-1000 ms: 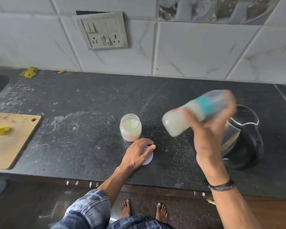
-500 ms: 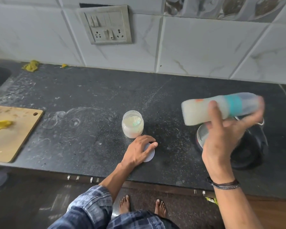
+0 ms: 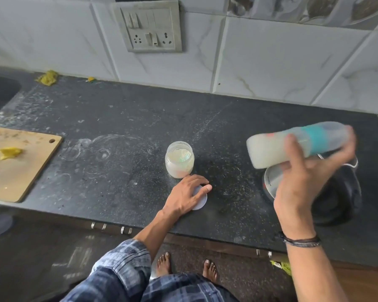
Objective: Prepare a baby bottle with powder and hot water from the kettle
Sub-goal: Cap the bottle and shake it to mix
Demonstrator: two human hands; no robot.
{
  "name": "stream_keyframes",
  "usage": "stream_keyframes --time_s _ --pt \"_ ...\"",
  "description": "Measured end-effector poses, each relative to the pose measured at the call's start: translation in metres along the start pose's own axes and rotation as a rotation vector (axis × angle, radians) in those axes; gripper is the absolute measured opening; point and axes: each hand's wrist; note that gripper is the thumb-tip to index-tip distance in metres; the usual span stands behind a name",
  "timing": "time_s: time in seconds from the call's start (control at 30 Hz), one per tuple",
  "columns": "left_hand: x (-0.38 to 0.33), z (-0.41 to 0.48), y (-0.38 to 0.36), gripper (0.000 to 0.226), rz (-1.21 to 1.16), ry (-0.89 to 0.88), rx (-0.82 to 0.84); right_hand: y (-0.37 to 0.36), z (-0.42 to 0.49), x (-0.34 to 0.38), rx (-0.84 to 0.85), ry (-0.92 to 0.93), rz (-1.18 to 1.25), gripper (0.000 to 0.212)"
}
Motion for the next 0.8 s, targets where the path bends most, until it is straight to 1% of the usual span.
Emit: stream_keyframes --time_s 0.03,0.07,0.1,0.13,0.17,0.2,0.23,0.3,0.33,0.37,0.4,0.43,0.47,0.5,0.6,0.63,0.67,0.7,0.73,0.77,0.8 --pt "0.0 0.0 0.0 0.056 -0.002 0.005 -0.002 -0.002 0.0 -0.001 -0.051 -0.009 0.015 0.097" --pt "0.0 0.0 0.0 0.056 -0.001 0.007 -0.006 -0.005 -0.002 -0.001 -0.035 -0.005 -0.013 0.098" --pt "0.001 -0.001 -0.001 0.055 0.002 0.008 -0.009 -0.008 -0.005 -0.001 0.063 0.004 -0.058 0.095" --pt "0.002 -0.002 -0.001 0.055 0.004 0.011 -0.006 -0.009 -0.009 -0.002 0.196 0.004 -0.106 0.092" --pt "0.002 -0.002 0.0 0.055 0.003 0.016 0.0 -0.009 -0.011 -0.002 0.28 0.004 -0.12 0.09" --pt "0.002 -0.002 0.0 0.057 0.002 0.018 0.003 -0.008 -0.011 0.001 0.279 0.011 -0.109 0.09" --pt "0.001 -0.002 0.0 0.058 0.003 0.017 0.0 -0.009 -0.009 0.004 0.206 0.016 -0.063 0.092" --pt "-0.001 -0.002 -0.001 0.059 0.001 0.018 -0.007 -0.009 -0.004 0.003 -0.026 -0.048 0.053 0.097" --pt "-0.001 -0.002 -0.001 0.058 0.0 0.019 -0.011 -0.01 -0.002 0.002 -0.075 -0.087 0.088 0.099" --pt "-0.001 -0.002 -0.001 0.056 -0.005 0.021 -0.013 -0.011 -0.002 0.002 -0.038 -0.113 0.085 0.095" --pt "0.0 -0.003 -0.001 0.055 -0.012 0.023 -0.014 -0.01 -0.003 0.001 0.066 -0.105 0.029 0.09" --pt "0.001 -0.004 0.0 0.054 -0.017 0.023 -0.015 -0.006 -0.003 -0.001 0.166 -0.077 -0.058 0.088" --pt "0.001 -0.004 0.0 0.053 -0.019 0.022 -0.015 0.0 -0.003 -0.001 0.206 -0.047 -0.099 0.088" --pt "0.001 -0.003 0.0 0.053 -0.02 0.021 -0.012 0.005 -0.001 0.0 0.191 -0.016 -0.1 0.09" --pt "-0.001 -0.002 -0.002 0.056 -0.008 0.029 -0.021 0.008 0.001 0.001 -0.016 -0.058 0.041 0.099" --pt "0.0 -0.002 -0.002 0.056 -0.007 0.033 -0.027 0.004 -0.001 0.001 -0.019 -0.065 0.022 0.099" --pt "0.001 -0.002 -0.002 0.056 -0.008 0.035 -0.024 0.001 -0.005 0.0 0.049 -0.048 -0.049 0.096" --pt "0.002 -0.002 -0.002 0.055 -0.01 0.032 -0.02 0.001 -0.008 -0.001 0.159 -0.026 -0.13 0.091" --pt "0.002 -0.003 -0.001 0.055 -0.01 0.027 -0.02 0.003 -0.008 -0.001 0.236 -0.019 -0.159 0.089" --pt "0.002 -0.003 -0.001 0.055 -0.008 0.024 -0.018 0.004 -0.007 0.002 0.242 -0.012 -0.145 0.091" --pt "0.001 -0.002 -0.001 0.055 -0.005 0.025 -0.015 0.005 -0.004 0.006 0.182 -0.023 -0.082 0.094"
Point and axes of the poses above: each hand's wrist, its own z-axis towards the middle knuckle, its own y-axis out of the back of the hand, x = y × z, and after that the axes turned 13 degrees about -z, right-handed
